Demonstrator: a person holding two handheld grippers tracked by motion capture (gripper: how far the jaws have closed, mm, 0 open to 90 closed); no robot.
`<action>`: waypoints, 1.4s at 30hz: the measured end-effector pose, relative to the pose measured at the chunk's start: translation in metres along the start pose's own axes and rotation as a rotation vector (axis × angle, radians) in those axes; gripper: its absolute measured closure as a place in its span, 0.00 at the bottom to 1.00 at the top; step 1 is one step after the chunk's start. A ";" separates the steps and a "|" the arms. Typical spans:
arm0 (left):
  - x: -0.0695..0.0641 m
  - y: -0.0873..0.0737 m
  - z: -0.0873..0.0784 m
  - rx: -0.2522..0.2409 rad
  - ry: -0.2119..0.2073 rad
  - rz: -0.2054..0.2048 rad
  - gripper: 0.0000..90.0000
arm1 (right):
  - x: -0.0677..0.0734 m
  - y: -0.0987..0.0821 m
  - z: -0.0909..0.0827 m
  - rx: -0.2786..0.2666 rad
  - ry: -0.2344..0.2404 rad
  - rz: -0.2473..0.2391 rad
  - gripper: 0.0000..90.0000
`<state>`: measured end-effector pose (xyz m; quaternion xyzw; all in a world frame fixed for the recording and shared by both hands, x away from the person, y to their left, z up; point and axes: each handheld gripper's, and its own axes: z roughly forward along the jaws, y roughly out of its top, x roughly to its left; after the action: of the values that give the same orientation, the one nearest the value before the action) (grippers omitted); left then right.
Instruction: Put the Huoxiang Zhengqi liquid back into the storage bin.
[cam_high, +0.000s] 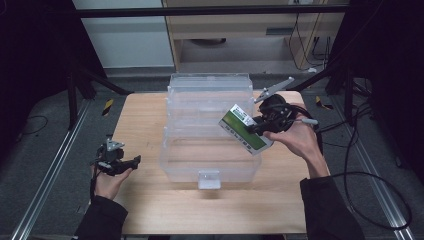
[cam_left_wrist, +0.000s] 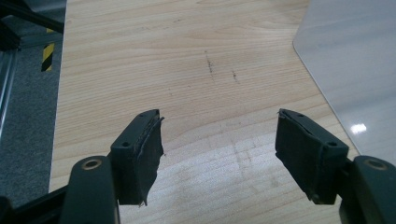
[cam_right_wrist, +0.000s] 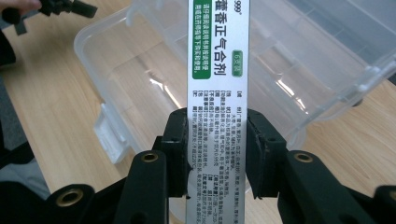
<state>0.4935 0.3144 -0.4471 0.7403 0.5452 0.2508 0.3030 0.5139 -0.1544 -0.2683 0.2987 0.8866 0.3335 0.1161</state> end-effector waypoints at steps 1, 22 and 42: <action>0.000 0.000 0.000 0.001 0.000 0.000 0.35 | 0.000 0.000 0.002 0.005 0.014 -0.011 0.72; 0.000 -0.001 0.002 0.010 0.002 0.003 0.34 | 0.005 0.001 0.033 0.098 0.156 -0.222 0.72; 0.002 -0.002 0.003 0.018 0.003 0.005 0.34 | 0.008 0.001 0.060 0.188 0.204 -0.351 0.71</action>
<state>0.4951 0.3159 -0.4508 0.7440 0.5461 0.2478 0.2947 0.5324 -0.1176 -0.3124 0.1142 0.9593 0.2525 0.0539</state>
